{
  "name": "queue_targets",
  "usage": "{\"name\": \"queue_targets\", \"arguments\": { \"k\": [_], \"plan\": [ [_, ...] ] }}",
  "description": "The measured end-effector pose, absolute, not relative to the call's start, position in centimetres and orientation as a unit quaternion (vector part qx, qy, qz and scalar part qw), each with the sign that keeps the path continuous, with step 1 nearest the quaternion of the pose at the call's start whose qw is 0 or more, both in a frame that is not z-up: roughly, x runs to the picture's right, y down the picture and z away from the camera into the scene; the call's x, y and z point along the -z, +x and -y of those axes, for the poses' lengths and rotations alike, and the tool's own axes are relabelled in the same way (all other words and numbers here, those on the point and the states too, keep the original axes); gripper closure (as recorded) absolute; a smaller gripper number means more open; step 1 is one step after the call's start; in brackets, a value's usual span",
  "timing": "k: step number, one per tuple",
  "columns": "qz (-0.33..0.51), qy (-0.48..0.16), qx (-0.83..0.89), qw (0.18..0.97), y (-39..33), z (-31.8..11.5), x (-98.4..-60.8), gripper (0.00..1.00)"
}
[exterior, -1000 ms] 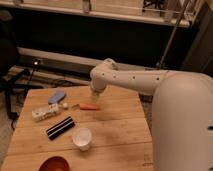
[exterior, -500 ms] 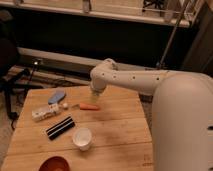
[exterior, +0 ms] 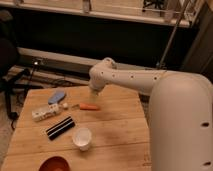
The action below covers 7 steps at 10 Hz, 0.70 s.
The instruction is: Place the white sponge in the ceramic bowl
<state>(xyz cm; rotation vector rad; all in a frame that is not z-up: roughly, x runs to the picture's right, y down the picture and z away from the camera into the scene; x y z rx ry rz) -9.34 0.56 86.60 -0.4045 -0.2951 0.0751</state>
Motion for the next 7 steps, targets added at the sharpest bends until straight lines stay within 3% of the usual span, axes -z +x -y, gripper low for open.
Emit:
{"name": "queue_targets", "arguments": {
  "k": [3,7],
  "plan": [
    [0.192,-0.209,0.067,0.957,-13.9,0.3,-88.5,0.2],
    [0.192,-0.222,0.204,0.934,-19.8,1.5,-91.8,0.2]
  ]
}}
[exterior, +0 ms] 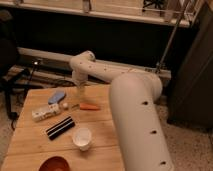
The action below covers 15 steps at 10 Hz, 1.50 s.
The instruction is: Place the white sponge in the ceramic bowl
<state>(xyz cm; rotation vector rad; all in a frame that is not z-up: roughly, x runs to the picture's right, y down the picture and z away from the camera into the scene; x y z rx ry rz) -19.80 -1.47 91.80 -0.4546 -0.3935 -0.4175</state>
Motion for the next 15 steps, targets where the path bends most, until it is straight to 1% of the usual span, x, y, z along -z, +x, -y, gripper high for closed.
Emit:
{"name": "queue_targets", "arguments": {
  "k": [3,6,9,13,14,15],
  "plan": [
    [0.191,-0.218,0.261,0.921,-23.2,2.1,-94.3,0.2],
    [0.221,-0.203,0.312,0.901,-26.1,1.7,-95.7,0.2],
    [0.254,-0.194,0.366,0.874,-28.3,0.1,-96.5,0.2],
    [0.276,-0.197,0.425,0.839,-31.2,-2.3,-96.4,0.2],
    [0.278,-0.2,0.435,0.833,-31.6,-2.8,-96.5,0.22],
    [0.278,-0.204,0.443,0.827,-31.9,-3.3,-96.6,0.31]
  ]
}}
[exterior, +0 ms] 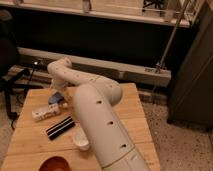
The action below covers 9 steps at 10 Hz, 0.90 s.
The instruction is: Place the white sponge in the ceramic bowl
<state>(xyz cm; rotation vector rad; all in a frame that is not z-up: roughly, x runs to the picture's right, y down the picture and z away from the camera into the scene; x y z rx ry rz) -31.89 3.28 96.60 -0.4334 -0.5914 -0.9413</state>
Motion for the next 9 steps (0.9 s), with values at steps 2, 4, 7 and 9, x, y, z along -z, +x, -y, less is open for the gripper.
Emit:
{"name": "queue_targets", "arguments": {
  "k": [2,4,7,9],
  "plan": [
    [0.272,-0.214,0.451,0.823,-31.9,-3.9,-97.0,0.51],
    [0.263,-0.224,0.454,0.822,-32.1,-4.3,-97.5,0.72],
    [0.252,-0.235,0.457,0.82,-32.7,-4.7,-97.8,0.97],
    [0.243,-0.24,0.45,0.825,-32.6,-4.4,-97.6,1.0]
  ]
}}
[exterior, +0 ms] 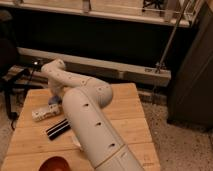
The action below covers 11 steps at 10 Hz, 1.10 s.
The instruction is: Place the white sponge in the ceramic bowl
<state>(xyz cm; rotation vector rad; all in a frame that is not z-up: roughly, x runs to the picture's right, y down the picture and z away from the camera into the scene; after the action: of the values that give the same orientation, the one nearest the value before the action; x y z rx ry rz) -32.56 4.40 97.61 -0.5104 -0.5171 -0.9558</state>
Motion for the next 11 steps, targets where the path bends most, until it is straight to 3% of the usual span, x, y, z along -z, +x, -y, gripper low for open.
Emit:
{"name": "queue_targets", "arguments": {
  "k": [3,5,11],
  "plan": [
    [0.243,-0.224,0.415,0.848,-30.9,-0.8,-93.8,1.0],
    [0.243,-0.215,0.387,0.863,-28.8,0.2,-89.1,1.0],
    [0.273,-0.227,0.277,0.893,-24.0,-6.3,-79.8,1.0]
  ]
}}
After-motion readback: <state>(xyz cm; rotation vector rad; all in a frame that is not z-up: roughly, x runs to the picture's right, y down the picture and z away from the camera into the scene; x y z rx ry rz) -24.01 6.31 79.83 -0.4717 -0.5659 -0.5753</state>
